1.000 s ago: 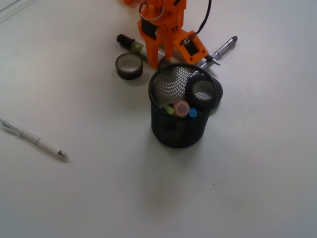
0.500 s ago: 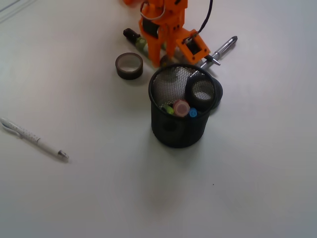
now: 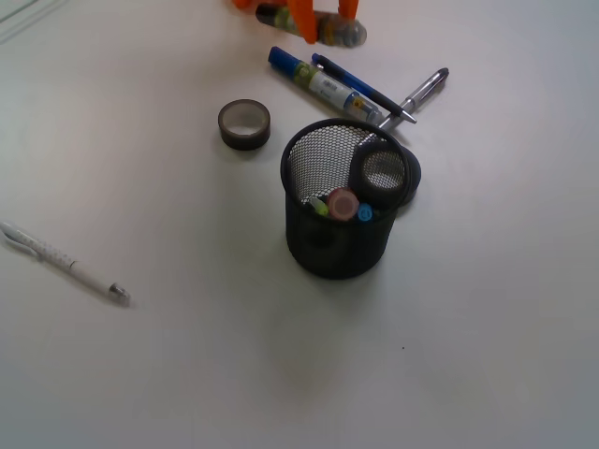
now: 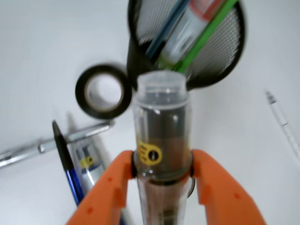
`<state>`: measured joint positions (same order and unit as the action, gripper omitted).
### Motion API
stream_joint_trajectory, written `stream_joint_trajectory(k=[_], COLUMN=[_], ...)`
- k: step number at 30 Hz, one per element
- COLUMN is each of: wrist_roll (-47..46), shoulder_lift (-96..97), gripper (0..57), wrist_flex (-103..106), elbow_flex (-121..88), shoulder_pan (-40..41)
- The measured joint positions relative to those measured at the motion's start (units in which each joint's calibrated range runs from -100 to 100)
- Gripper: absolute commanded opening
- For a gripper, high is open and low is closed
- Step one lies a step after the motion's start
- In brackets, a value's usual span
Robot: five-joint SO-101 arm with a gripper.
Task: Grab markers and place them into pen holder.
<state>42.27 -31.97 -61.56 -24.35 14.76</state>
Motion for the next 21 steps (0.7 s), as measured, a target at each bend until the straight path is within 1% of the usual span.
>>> stream_joint_trajectory(k=[5,8,12,17,21], wrist_roll=[1.9,5.3,6.1,8.0,10.6], shoulder_lift=[1.2,5.8,11.0,12.0,12.0], gripper=[0.5,0.5,0.5,0.5,0.5], wrist_flex=[19.6,34.2,52.6,58.3,60.6], elbow_flex=[0.3,0.3,0.3,-0.2,-7.8], shoulder_pan=[0.5,0.7,0.5,0.4,0.0])
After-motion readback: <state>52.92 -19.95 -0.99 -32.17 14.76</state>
